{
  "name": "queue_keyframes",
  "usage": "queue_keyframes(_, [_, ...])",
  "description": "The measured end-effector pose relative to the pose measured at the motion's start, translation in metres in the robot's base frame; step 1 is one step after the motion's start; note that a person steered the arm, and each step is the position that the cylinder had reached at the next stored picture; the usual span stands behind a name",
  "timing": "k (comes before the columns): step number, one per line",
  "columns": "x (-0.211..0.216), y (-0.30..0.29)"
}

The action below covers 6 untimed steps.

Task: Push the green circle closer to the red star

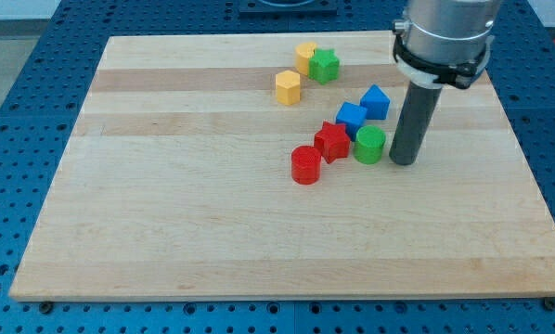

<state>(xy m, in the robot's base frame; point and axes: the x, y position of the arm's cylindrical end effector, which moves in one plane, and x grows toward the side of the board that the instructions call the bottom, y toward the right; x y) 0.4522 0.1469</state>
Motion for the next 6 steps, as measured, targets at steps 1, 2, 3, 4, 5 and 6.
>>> queue_keyframes(1, [-0.012, 0.009])
queue_keyframes(2, [-0.028, 0.01])
queue_keyframes(3, [-0.028, 0.009])
queue_keyframes(4, [-0.028, 0.004])
queue_keyframes(5, [-0.028, -0.008])
queue_keyframes(6, [-0.028, -0.019])
